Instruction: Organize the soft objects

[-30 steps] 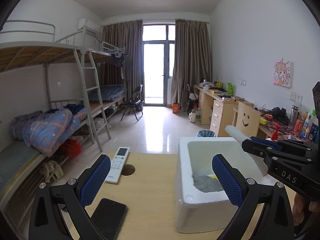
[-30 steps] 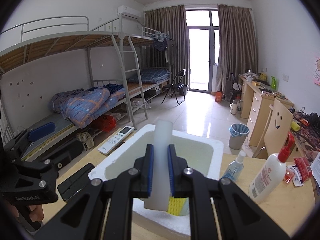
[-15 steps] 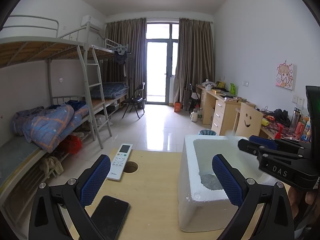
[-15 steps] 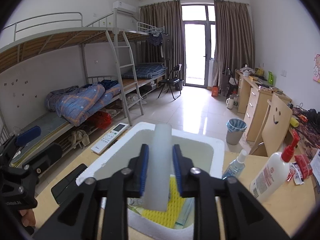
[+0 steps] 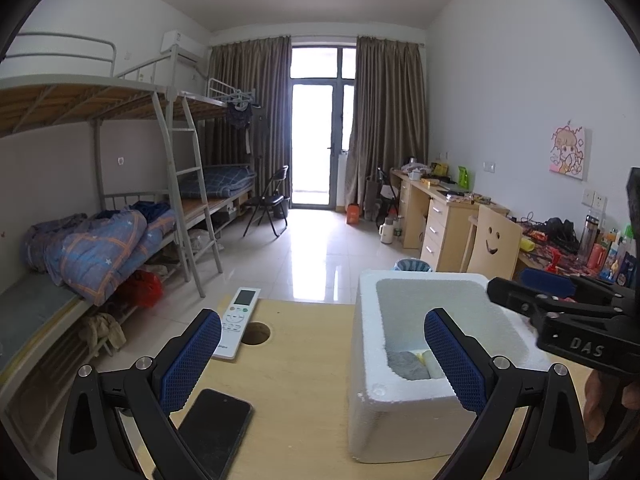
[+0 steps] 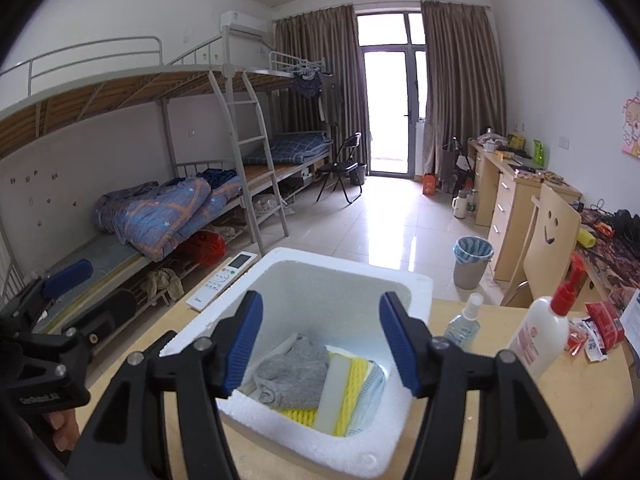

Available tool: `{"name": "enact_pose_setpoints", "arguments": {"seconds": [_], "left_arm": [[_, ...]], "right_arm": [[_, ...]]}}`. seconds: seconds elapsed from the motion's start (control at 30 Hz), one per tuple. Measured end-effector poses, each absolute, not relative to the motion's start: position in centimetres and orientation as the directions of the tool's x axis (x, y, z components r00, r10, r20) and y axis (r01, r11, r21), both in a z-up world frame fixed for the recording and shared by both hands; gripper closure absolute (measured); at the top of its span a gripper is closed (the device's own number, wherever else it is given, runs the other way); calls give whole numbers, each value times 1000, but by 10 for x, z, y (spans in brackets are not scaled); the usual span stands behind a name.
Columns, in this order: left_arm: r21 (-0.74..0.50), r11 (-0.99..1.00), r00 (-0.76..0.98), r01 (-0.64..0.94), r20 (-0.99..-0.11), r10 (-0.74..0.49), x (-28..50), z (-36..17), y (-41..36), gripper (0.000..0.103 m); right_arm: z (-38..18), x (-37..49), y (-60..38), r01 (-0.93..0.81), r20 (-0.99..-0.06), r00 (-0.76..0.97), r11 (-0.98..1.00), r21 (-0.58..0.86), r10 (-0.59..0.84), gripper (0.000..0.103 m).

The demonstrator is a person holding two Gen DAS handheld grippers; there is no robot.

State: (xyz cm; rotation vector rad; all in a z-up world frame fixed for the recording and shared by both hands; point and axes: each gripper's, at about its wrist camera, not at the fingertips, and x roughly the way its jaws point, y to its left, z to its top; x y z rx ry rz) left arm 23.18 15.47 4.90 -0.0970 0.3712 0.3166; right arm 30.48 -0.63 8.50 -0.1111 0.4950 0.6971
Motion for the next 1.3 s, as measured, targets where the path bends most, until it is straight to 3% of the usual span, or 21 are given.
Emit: {"name": "enact_pose_setpoints", "arguments": {"seconds": [0.17, 0.27, 1.0, 1.3], "left_arm": [[-28, 955, 894, -297, -360, 267, 228, 55, 136, 1], [-30, 959, 902, -283, -348, 256, 222, 59, 125, 1], [-11, 969, 933, -245, -273, 233, 141, 79, 58, 1], [-58, 970, 946, -235, -241, 215, 100, 49, 42, 1]], "right_arm": [[97, 292, -30, -628, -427, 678, 774, 88, 598, 10], [105, 281, -43, -613, -399, 702, 786, 85, 590, 0], [120, 189, -112, -593, -291, 764, 804, 38, 577, 0], [96, 149, -133, -604, -233, 771, 796, 24, 592, 0]]}}
